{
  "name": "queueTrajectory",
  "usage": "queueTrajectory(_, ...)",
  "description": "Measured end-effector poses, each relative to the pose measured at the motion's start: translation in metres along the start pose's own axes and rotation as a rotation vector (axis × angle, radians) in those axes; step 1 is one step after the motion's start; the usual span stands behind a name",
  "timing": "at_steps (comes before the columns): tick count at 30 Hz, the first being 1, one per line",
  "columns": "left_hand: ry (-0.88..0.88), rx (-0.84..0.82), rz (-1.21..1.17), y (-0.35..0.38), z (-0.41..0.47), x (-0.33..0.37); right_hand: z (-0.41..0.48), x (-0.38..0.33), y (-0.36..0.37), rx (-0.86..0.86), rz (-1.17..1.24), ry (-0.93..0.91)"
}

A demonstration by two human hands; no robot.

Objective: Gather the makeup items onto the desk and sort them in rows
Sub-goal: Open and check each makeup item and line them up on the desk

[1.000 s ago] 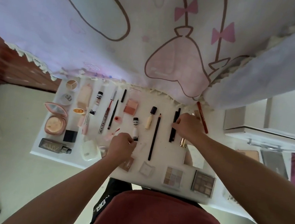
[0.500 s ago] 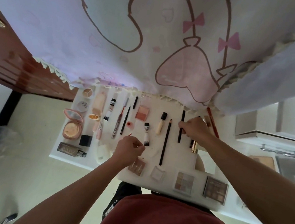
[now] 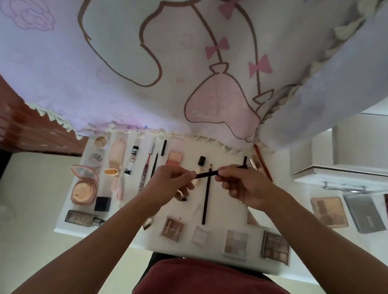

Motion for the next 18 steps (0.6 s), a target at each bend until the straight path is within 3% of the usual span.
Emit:
queueTrajectory(9, 0.08, -0.016, 0.153, -0.002, -0.004, 0.002, -0.007, -0.009, -0.001, 0.01, -0.285, -0.011)
queueTrajectory(11, 0.092, -0.042, 0.208, 0.001, -0.006, 0.003, -0.008, -0.014, 0.002, 0.001, -0.291, -0.039)
queueTrajectory(18, 0.065, -0.093, 0.07, 0.01, -0.008, 0.015, -0.007, -0.013, 0.0, -0.047, -0.187, -0.076)
Point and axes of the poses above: each hand's wrist, its own z-axis towards the middle knuckle, its own y-axis out of the palm, x = y × z, the point moved 3 cm from there along z, towards the middle knuckle, and after that the axes turned 15 degrees about -z, right-handed, at the moved point
